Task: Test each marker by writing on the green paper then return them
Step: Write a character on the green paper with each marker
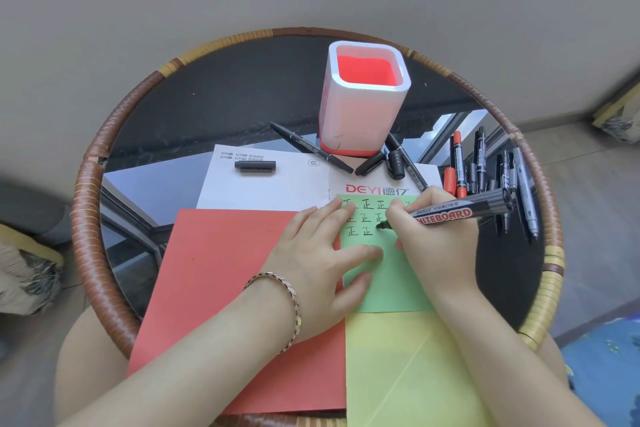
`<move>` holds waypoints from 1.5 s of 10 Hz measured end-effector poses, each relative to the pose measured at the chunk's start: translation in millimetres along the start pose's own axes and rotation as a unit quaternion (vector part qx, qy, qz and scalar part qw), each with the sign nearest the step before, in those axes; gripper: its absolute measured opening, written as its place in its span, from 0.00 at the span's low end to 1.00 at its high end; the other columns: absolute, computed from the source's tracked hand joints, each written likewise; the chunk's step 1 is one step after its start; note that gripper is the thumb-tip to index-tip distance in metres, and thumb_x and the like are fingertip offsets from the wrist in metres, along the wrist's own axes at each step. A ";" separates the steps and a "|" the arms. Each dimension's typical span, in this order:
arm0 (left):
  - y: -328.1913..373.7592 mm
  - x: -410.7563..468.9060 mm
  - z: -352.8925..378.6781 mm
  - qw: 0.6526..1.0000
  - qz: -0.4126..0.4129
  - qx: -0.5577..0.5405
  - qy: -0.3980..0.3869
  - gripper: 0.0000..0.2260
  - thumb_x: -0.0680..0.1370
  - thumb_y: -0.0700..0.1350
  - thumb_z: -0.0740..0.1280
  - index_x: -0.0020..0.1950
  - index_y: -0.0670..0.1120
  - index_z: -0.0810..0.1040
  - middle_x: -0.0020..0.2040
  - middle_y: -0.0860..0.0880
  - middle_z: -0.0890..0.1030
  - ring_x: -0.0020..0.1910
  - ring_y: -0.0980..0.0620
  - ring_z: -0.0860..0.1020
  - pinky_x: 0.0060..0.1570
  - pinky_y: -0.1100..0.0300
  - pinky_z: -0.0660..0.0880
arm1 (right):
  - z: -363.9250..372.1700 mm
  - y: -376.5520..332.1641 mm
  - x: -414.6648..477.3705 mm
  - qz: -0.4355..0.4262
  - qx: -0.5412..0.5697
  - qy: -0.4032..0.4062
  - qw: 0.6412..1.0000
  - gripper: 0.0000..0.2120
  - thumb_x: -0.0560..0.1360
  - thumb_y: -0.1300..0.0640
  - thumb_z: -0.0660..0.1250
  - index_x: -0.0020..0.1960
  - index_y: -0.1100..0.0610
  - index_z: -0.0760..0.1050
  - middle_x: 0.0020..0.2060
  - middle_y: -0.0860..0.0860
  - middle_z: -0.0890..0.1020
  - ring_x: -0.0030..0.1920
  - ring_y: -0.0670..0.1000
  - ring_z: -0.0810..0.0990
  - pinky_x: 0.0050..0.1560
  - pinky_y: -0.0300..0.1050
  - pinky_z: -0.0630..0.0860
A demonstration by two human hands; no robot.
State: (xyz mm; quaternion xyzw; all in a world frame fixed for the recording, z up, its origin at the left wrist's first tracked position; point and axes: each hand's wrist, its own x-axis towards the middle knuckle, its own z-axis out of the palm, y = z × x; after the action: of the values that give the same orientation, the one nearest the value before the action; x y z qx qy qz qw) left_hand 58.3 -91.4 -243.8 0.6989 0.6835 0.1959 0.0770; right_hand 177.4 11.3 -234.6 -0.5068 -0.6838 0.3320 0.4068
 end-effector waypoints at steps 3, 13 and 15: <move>-0.2 -0.2 0.4 1.000 -0.004 -0.002 -0.002 0.15 0.71 0.54 0.58 0.51 0.56 0.80 0.62 0.39 0.75 0.64 0.40 0.71 0.62 0.52 0.59 | -0.3 1.4 1.0 -0.013 -0.006 0.020 1.000 0.14 0.65 0.58 0.67 0.28 0.60 0.64 0.21 0.54 0.71 0.30 0.63 0.77 0.37 0.49 0.73; 0.6 0.1 -0.1 1.000 -0.003 0.002 0.006 0.15 0.71 0.53 0.58 0.51 0.56 0.81 0.61 0.39 0.77 0.63 0.40 0.73 0.62 0.52 0.59 | -18.9 2.1 -1.2 -0.031 -0.023 0.090 0.995 0.17 0.68 0.63 0.68 0.28 0.56 0.63 0.20 0.46 0.68 0.25 0.43 0.69 0.29 0.33 0.64; -0.4 -0.4 0.3 1.000 -0.004 0.002 -0.001 0.14 0.71 0.54 0.58 0.52 0.57 0.80 0.62 0.39 0.76 0.64 0.40 0.72 0.62 0.53 0.59 | -23.6 -8.4 -3.5 -0.044 0.086 -0.002 0.995 0.11 0.68 0.57 0.73 0.34 0.53 0.70 0.24 0.46 0.75 0.27 0.39 0.72 0.32 0.29 0.67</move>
State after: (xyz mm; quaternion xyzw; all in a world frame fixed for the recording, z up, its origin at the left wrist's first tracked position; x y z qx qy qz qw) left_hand 58.0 -91.8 -244.3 0.6965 0.6865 0.1940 0.0771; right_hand 195.5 6.7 -217.5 -0.4389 -0.6750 0.3721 0.4619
